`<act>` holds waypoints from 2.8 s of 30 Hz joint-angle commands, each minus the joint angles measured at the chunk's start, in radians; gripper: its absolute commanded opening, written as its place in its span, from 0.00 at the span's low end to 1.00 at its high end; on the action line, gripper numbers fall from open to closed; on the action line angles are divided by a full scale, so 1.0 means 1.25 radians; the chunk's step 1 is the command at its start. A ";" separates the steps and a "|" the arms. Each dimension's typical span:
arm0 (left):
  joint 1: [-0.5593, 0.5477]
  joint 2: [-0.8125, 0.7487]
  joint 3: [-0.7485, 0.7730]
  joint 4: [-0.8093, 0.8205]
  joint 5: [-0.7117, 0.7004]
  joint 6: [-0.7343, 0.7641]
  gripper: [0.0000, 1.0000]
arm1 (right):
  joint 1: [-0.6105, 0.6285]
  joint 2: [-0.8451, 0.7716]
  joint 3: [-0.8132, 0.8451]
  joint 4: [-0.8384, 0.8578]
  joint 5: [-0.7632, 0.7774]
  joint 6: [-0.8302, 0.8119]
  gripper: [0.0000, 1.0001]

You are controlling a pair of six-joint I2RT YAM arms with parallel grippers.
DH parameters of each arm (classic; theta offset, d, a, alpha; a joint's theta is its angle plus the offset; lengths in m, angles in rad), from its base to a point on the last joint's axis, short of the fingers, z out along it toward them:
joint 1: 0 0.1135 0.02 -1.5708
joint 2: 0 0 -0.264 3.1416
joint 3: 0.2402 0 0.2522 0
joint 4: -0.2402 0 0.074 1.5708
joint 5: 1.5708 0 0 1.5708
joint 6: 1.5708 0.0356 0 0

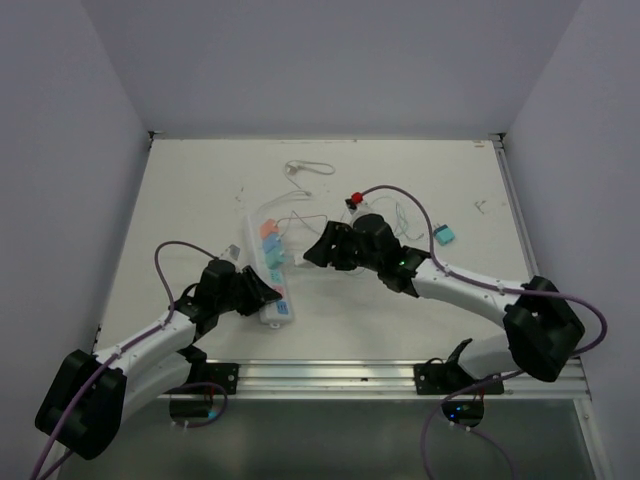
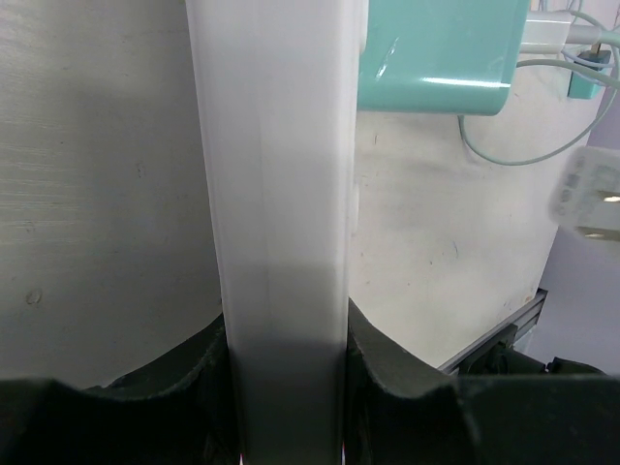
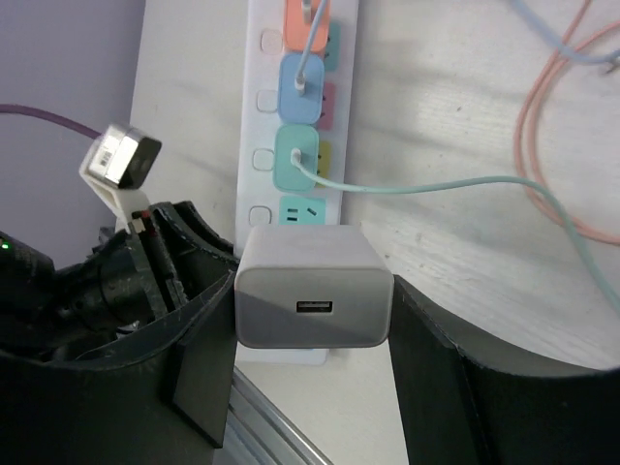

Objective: Pull the plug off the socket

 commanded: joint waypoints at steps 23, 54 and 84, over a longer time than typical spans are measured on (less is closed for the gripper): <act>0.010 -0.015 -0.002 -0.027 -0.053 0.056 0.00 | -0.593 -0.398 -0.285 -0.255 0.195 0.137 0.00; 0.010 -0.026 0.002 -0.045 -0.042 0.070 0.00 | -0.761 -0.185 -0.277 -0.184 0.030 0.239 0.82; 0.010 -0.036 -0.003 -0.043 -0.030 0.075 0.00 | -0.818 -0.230 -0.233 -0.292 0.058 0.121 0.99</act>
